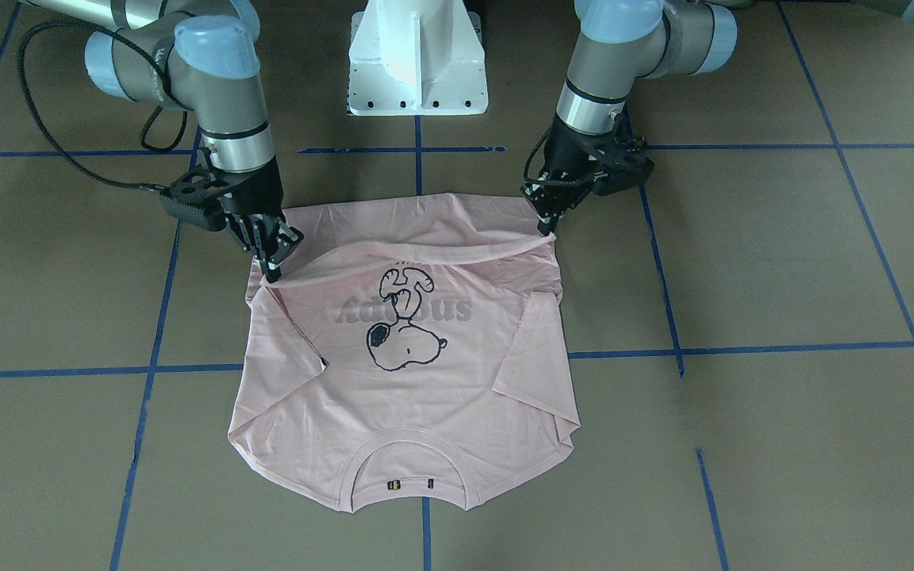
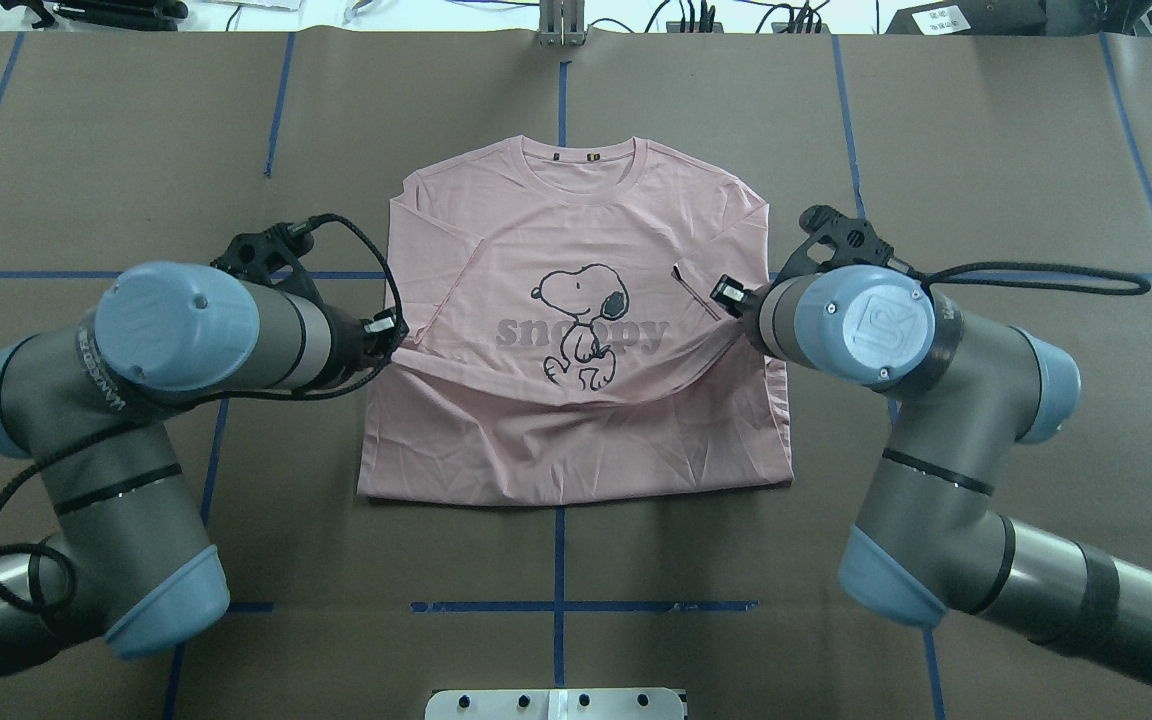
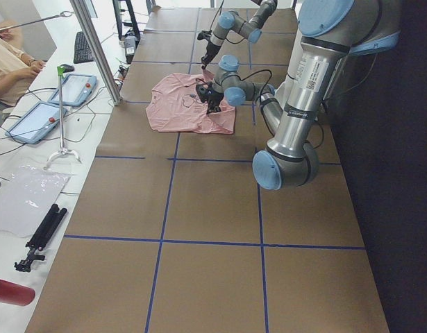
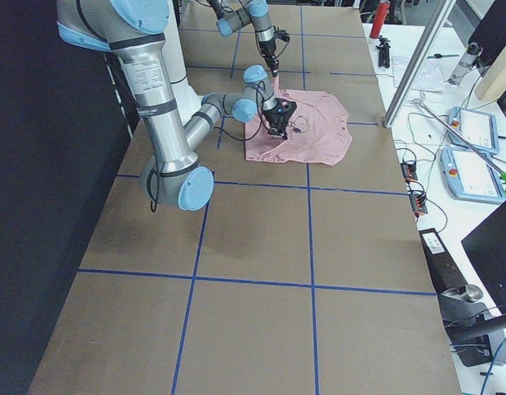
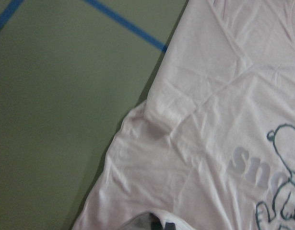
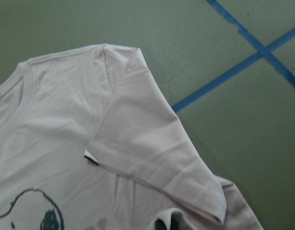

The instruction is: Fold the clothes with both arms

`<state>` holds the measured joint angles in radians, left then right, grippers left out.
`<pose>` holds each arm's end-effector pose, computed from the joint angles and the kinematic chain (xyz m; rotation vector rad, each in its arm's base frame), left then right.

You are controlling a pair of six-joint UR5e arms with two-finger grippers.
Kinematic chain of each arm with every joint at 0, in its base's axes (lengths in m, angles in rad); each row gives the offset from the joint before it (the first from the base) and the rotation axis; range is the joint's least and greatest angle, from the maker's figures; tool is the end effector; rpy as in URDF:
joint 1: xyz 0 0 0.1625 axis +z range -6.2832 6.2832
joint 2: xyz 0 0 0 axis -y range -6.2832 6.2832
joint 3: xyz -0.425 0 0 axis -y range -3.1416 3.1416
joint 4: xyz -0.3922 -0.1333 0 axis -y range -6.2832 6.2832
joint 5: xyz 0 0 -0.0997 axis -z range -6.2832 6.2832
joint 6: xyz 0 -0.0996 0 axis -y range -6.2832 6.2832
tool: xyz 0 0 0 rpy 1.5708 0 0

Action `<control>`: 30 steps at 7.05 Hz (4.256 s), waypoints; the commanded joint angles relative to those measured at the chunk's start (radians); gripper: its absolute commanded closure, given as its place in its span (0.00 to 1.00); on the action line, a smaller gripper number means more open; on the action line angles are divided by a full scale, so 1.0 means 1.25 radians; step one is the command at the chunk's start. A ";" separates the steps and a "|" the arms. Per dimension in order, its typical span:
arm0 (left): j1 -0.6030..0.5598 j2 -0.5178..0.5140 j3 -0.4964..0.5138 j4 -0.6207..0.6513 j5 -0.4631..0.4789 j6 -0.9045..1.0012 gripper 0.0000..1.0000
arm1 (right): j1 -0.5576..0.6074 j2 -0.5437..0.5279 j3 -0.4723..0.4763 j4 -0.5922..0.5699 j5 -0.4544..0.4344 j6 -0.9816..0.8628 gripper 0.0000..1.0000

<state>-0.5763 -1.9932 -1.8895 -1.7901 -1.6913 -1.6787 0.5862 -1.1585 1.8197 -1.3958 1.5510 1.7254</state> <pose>0.4384 -0.4296 0.2603 0.1163 0.9732 -0.5717 -0.4421 -0.4560 0.3038 0.2017 -0.8312 0.7046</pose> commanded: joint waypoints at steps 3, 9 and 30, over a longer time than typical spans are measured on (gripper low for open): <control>-0.106 -0.127 0.337 -0.225 0.063 0.106 1.00 | 0.142 0.198 -0.335 0.056 0.061 -0.093 1.00; -0.116 -0.197 0.484 -0.366 0.090 0.107 1.00 | 0.180 0.263 -0.480 0.137 0.058 -0.138 1.00; -0.075 -0.081 0.291 -0.423 0.008 -0.028 0.68 | -0.001 -0.133 -0.081 0.269 0.147 0.036 1.00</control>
<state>-0.6723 -2.0939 -1.5296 -2.3194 -1.6826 -1.7134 0.5834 -1.3230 1.7080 -1.0598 1.7284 1.7722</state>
